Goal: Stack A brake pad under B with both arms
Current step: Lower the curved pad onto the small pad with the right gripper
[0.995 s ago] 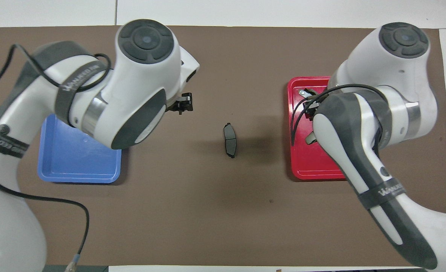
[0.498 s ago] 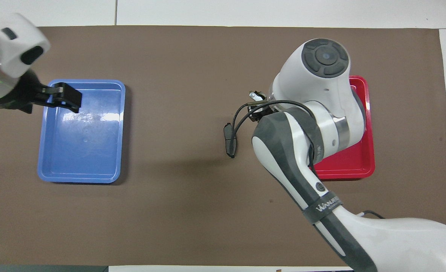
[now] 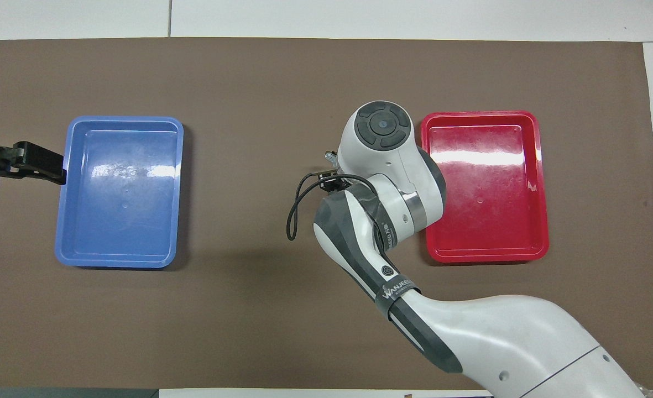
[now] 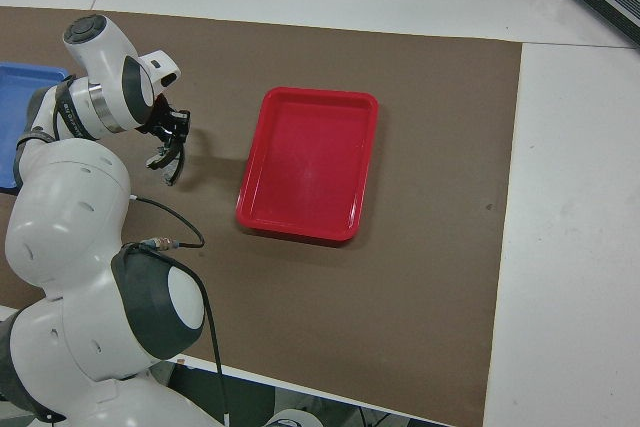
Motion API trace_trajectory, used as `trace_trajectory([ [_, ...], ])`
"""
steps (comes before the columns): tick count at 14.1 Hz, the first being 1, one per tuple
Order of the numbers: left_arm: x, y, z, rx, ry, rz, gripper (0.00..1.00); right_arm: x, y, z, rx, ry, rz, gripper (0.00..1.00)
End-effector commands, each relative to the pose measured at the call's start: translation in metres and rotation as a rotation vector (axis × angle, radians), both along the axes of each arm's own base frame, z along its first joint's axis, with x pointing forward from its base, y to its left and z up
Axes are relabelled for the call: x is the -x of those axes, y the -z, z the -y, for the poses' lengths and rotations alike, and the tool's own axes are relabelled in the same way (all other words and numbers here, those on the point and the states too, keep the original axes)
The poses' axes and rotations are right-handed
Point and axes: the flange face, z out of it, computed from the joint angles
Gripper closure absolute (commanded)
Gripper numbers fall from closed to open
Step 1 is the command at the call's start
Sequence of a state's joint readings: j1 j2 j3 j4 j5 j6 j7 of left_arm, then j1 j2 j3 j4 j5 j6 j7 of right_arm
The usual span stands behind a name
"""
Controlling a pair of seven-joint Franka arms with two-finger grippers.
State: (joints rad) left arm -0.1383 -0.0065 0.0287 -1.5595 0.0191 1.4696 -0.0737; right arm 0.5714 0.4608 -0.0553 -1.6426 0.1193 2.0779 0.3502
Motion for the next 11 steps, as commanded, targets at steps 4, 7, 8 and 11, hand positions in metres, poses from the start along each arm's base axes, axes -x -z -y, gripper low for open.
trace_trajectory([
  [4, 0.004, 0.006, -0.003, 0.02, 0.02, 0.003, 0.01, 0.0, 0.018, 0.004, -0.01, -0.042, 0.001, 1.0],
  [7, 0.005, 0.006, -0.003, 0.02, 0.02, 0.001, 0.01, 0.004, 0.025, 0.003, -0.021, -0.043, 0.009, 1.0],
  [8, 0.005, 0.006, -0.001, 0.019, 0.021, 0.001, 0.01, 0.005, 0.027, 0.004, -0.025, -0.041, 0.016, 1.0],
  [11, 0.005, 0.006, -0.002, 0.019, 0.02, 0.001, 0.01, 0.014, 0.032, -0.001, -0.025, -0.051, 0.006, 1.0],
])
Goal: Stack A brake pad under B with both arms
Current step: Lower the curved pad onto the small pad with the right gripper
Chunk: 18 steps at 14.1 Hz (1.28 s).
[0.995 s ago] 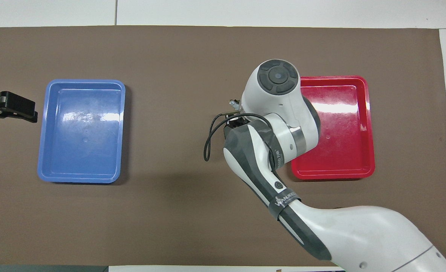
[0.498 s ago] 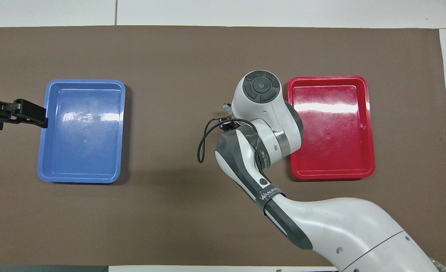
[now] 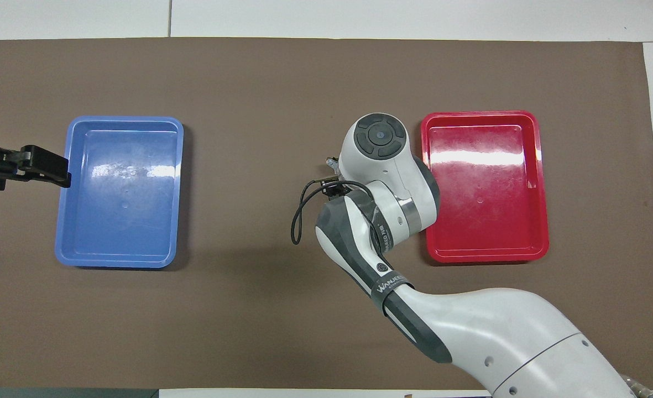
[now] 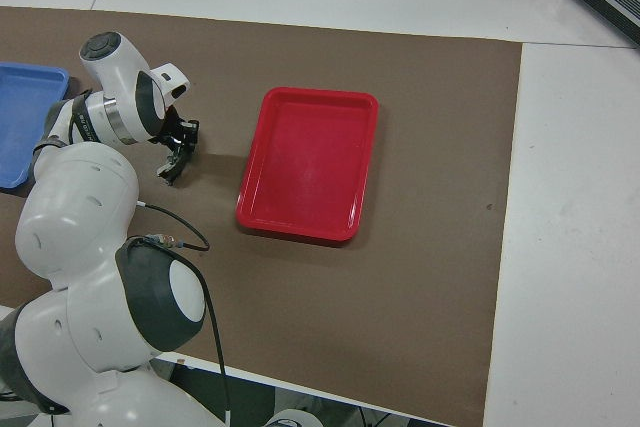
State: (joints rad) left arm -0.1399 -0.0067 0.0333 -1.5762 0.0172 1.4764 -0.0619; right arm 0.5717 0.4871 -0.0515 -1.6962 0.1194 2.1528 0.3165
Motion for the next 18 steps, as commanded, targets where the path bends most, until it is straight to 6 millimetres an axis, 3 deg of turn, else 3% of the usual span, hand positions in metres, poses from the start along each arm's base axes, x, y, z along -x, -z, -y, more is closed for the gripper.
trace_trajectory([
  [1, 0.005, 0.0, 0.0, 0.018, 0.011, 0.011, 0.01, 0.009, -0.003, -0.004, -0.035, -0.02, 0.008, 1.0],
  [14, 0.006, 0.0, 0.0, 0.019, 0.011, 0.007, 0.01, 0.017, 0.0, -0.012, -0.056, -0.019, -0.008, 1.0],
  [18, 0.006, 0.001, 0.003, 0.018, 0.012, 0.005, 0.01, 0.024, 0.012, -0.006, -0.063, -0.01, 0.018, 1.0],
])
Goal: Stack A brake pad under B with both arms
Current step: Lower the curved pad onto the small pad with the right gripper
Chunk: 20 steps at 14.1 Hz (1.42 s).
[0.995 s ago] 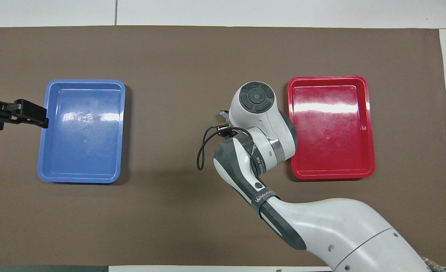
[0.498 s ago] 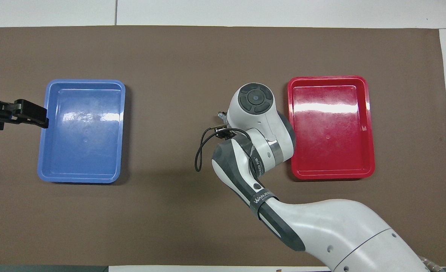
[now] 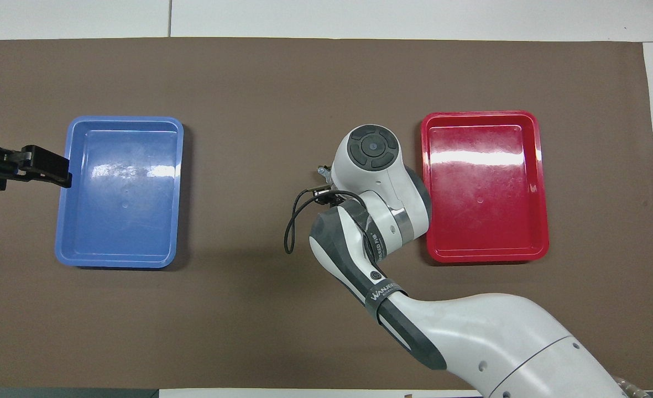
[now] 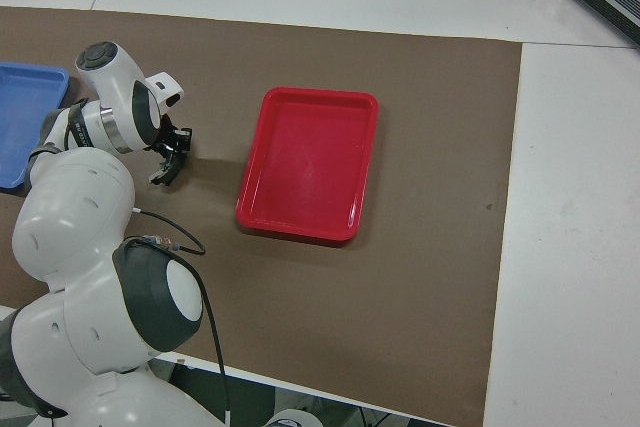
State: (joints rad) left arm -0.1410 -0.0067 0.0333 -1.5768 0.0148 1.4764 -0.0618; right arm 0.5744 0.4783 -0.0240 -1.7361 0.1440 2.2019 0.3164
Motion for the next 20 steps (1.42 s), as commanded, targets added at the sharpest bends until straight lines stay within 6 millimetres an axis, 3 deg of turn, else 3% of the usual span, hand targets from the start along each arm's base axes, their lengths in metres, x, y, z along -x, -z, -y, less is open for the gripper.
trace_trajectory([
  [1, 0.006, 0.0, 0.002, 0.016, 0.011, 0.004, 0.01, 0.012, 0.007, 0.009, -0.027, -0.001, 0.017, 1.0],
  [4, 0.006, 0.0, 0.002, 0.016, 0.011, 0.004, 0.01, 0.013, 0.008, 0.008, -0.026, 0.002, 0.014, 0.99],
  [7, 0.006, 0.002, 0.004, 0.015, 0.012, 0.001, 0.01, 0.013, 0.006, 0.008, -0.028, 0.009, 0.008, 0.82],
  [10, 0.005, 0.002, 0.004, 0.015, 0.012, 0.001, 0.01, 0.013, 0.004, 0.006, -0.027, 0.01, 0.003, 0.51],
  [11, 0.005, 0.002, 0.003, 0.015, 0.011, 0.001, 0.01, 0.014, 0.002, 0.0, -0.03, 0.001, 0.005, 0.14],
  [12, 0.005, 0.002, 0.003, 0.015, 0.011, 0.001, 0.01, 0.016, -0.003, -0.007, -0.033, 0.0, 0.007, 0.0],
  [16, 0.005, 0.002, 0.004, 0.015, 0.012, 0.001, 0.01, 0.007, -0.03, -0.01, -0.024, 0.002, -0.002, 0.0],
  [18, 0.005, 0.002, 0.003, 0.015, 0.011, 0.001, 0.01, -0.002, -0.059, 0.008, -0.034, 0.023, 0.027, 0.0],
  [20, 0.005, 0.002, 0.003, 0.015, 0.011, 0.003, 0.01, -0.016, -0.088, 0.047, -0.031, 0.071, 0.036, 0.0],
])
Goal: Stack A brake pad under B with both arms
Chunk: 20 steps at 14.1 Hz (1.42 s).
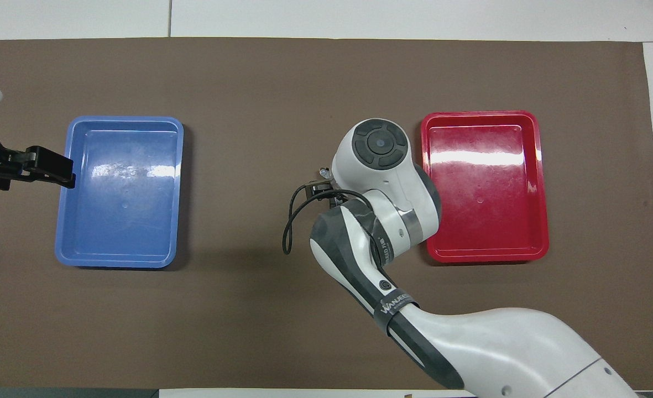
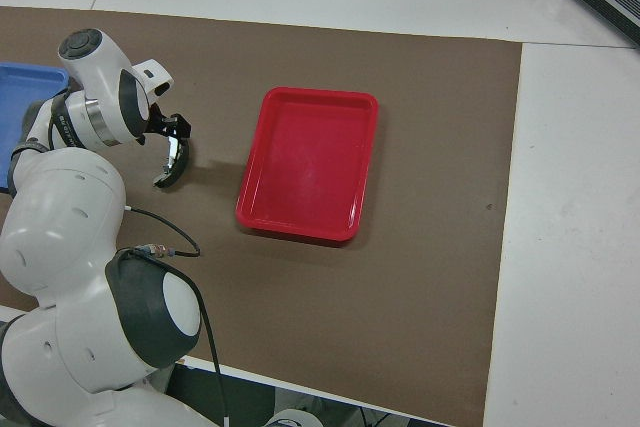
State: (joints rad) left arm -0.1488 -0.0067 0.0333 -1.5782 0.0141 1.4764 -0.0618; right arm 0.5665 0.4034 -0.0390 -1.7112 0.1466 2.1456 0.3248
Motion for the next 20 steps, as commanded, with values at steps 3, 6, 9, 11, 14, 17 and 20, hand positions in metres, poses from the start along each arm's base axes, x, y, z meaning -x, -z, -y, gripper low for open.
trace_trajectory([
  [3, 0.005, 0.001, 0.001, 0.015, 0.008, 0.007, 0.01, -0.019, -0.082, 0.113, 0.071, 0.066, -0.006, 0.0],
  [6, 0.005, 0.0, 0.002, 0.015, 0.009, 0.01, 0.01, -0.012, -0.121, 0.178, 0.088, 0.106, -0.067, 0.0],
  [9, 0.006, 0.0, 0.005, 0.015, 0.017, 0.009, 0.01, 0.0, -0.16, 0.243, 0.09, 0.201, -0.108, 0.0],
  [11, 0.007, 0.0, 0.007, 0.015, 0.022, 0.009, 0.01, 0.014, -0.188, 0.274, 0.094, 0.246, -0.109, 0.0],
  [14, 0.006, -0.001, 0.007, 0.016, 0.028, 0.015, 0.01, 0.022, -0.205, 0.316, 0.132, 0.263, -0.104, 0.0],
  [17, 0.006, -0.003, 0.011, 0.017, 0.037, 0.025, 0.01, 0.021, -0.214, 0.342, 0.148, 0.185, -0.096, 0.0],
  [20, 0.005, -0.003, 0.004, 0.016, 0.025, 0.024, 0.01, 0.024, -0.214, 0.344, 0.153, 0.185, -0.104, 0.0],
])
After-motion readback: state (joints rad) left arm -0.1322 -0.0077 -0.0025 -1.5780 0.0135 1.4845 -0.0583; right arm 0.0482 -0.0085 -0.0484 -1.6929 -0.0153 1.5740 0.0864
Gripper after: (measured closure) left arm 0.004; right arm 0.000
